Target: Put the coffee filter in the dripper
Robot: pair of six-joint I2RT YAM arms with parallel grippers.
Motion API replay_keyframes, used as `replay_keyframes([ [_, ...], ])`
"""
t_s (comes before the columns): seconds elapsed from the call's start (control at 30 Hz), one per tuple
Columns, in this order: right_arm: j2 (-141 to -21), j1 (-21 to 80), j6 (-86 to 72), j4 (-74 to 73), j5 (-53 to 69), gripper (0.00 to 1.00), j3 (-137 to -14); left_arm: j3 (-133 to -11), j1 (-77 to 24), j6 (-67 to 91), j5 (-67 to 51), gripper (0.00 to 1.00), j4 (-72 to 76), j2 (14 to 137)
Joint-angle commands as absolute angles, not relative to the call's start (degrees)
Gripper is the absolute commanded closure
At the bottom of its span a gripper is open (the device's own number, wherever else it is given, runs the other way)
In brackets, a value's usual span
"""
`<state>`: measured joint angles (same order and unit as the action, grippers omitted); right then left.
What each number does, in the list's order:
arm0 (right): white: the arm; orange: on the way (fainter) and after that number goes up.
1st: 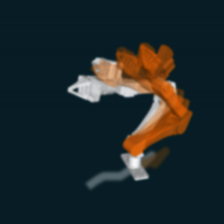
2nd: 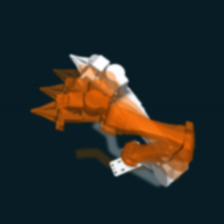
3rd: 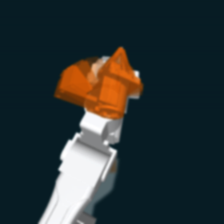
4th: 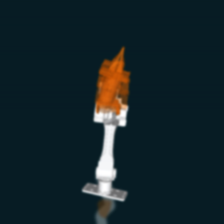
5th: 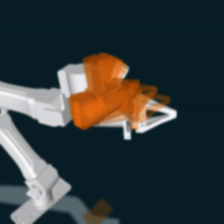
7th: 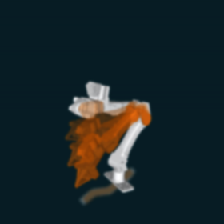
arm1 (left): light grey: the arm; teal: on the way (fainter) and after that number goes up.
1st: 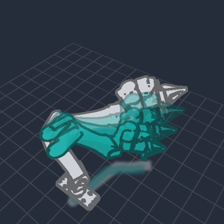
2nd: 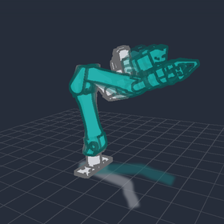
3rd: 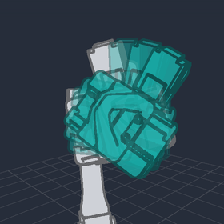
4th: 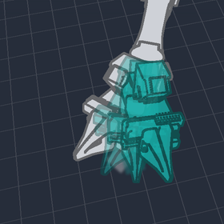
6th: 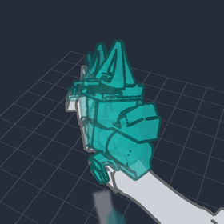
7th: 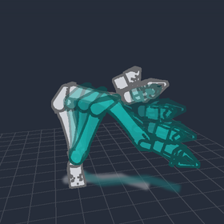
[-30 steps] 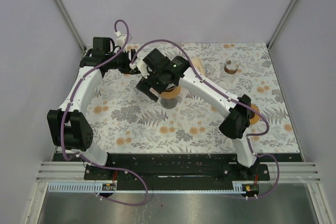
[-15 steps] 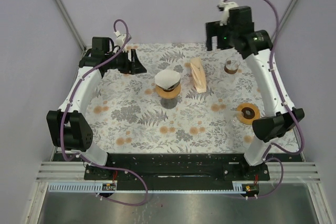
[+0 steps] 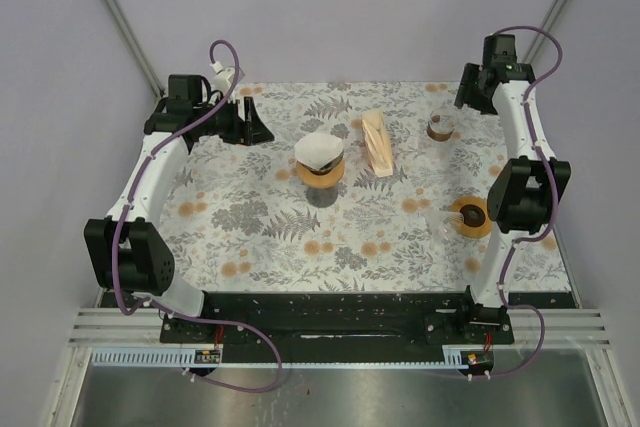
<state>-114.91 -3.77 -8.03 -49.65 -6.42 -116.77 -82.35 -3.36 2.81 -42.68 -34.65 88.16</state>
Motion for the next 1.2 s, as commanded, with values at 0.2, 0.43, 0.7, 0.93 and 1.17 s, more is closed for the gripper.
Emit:
replay_keyframes([
  [0.2, -121.0, -2.9, -10.1, -48.4, -2.0, 0.38, -119.3, -81.2, -2.5, 2.7, -42.7, 0.28, -32.4, 85.6],
  [0.43, -124.4, -2.9, -9.8, -48.9, -1.6, 0.54, -119.2, -80.9, -2.2, 2.9, -43.0, 0.28, -32.2, 85.3],
  [0.7, -123.7, -2.9, -8.2, -50.4, -2.5, 0.95, -119.3, -80.9, -1.9, 3.3, -43.6, 0.28, -32.1, 85.3],
  [0.93, -113.1, -2.4, -7.1, -50.1, -6.0, 1.0, -116.6, -80.8, -1.5, 3.3, -43.8, 0.27, -31.6, 85.2],
  [1.17, -95.7, 5.3, -8.0, -50.4, -10.1, 1.0, -106.3, -80.5, -1.2, 3.8, -44.4, 0.27, -31.0, 85.4],
])
